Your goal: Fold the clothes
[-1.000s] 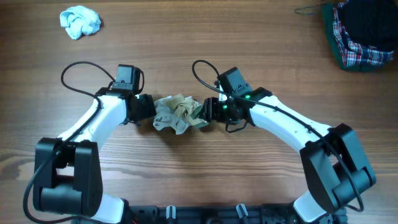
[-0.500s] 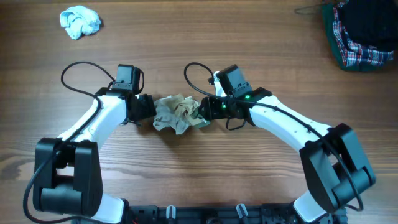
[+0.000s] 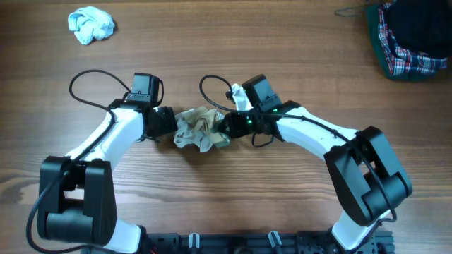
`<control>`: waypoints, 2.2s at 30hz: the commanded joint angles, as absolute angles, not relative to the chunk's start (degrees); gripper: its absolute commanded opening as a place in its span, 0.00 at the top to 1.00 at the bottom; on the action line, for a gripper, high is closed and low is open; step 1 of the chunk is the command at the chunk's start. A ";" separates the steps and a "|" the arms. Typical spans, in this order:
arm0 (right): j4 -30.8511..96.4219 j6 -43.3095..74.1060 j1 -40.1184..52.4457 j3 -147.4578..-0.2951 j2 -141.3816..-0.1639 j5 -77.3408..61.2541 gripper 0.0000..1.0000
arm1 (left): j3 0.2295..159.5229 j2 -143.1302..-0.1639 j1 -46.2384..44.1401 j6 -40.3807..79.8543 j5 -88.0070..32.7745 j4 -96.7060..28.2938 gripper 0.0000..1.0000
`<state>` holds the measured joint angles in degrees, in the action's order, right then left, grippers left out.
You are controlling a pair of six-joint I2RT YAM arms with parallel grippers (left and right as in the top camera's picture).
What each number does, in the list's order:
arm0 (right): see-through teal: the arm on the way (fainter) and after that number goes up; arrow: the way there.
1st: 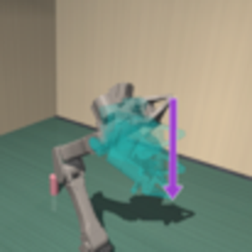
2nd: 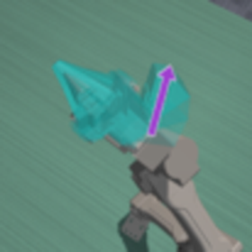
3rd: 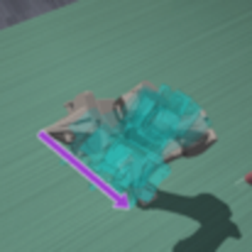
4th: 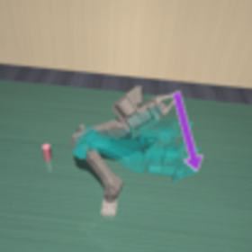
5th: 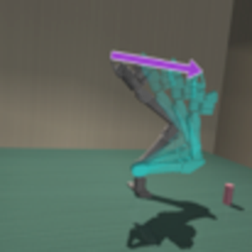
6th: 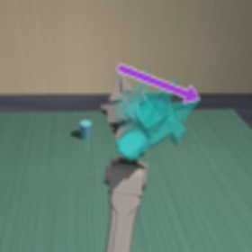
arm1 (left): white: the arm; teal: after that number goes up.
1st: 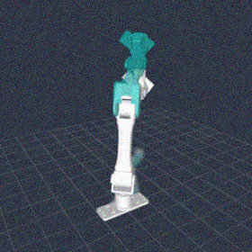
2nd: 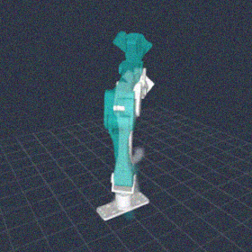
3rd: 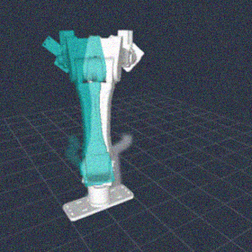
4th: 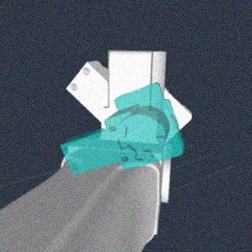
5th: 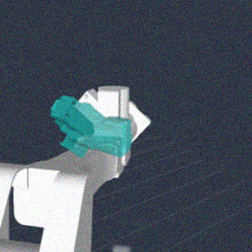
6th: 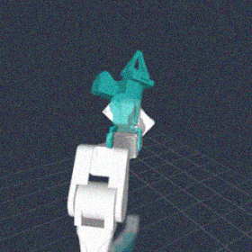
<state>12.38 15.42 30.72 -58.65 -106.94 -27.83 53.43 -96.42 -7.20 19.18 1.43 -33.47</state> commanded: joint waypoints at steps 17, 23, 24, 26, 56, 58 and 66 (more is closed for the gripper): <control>7.46 24.71 41.47 -66.81 -106.72 -28.93 0.27 | 54.35 -78.04 -6.90 16.73 1.17 -38.68 0.25; 4.73 27.79 40.77 -66.81 -107.28 -28.95 0.04 | 54.35 -78.04 -6.83 16.75 3.31 -38.65 0.25; 3.55 28.93 39.46 -66.81 -106.61 -29.06 0.01 | 54.35 -78.04 -6.83 16.75 3.31 -38.65 0.26; 3.03 30.02 36.62 -66.81 -104.64 -29.19 0.01 | 54.35 -78.04 -6.83 16.75 3.31 -38.65 0.25; 14.24 26.92 18.61 -66.78 -101.78 -28.05 0.00 | 54.35 -90.67 -24.60 9.39 5.91 -27.53 0.40; 14.24 26.92 18.61 -66.78 -101.78 -28.05 0.01 | 54.35 -90.78 -24.60 9.39 5.87 -27.42 0.45; 14.24 26.50 18.61 -66.78 -101.78 -27.86 0.00 | 54.35 -93.03 -24.60 9.37 6.15 -27.79 0.69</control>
<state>14.20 28.18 18.39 -65.87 -103.26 -28.45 53.58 -92.20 -24.43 9.69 4.89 -28.18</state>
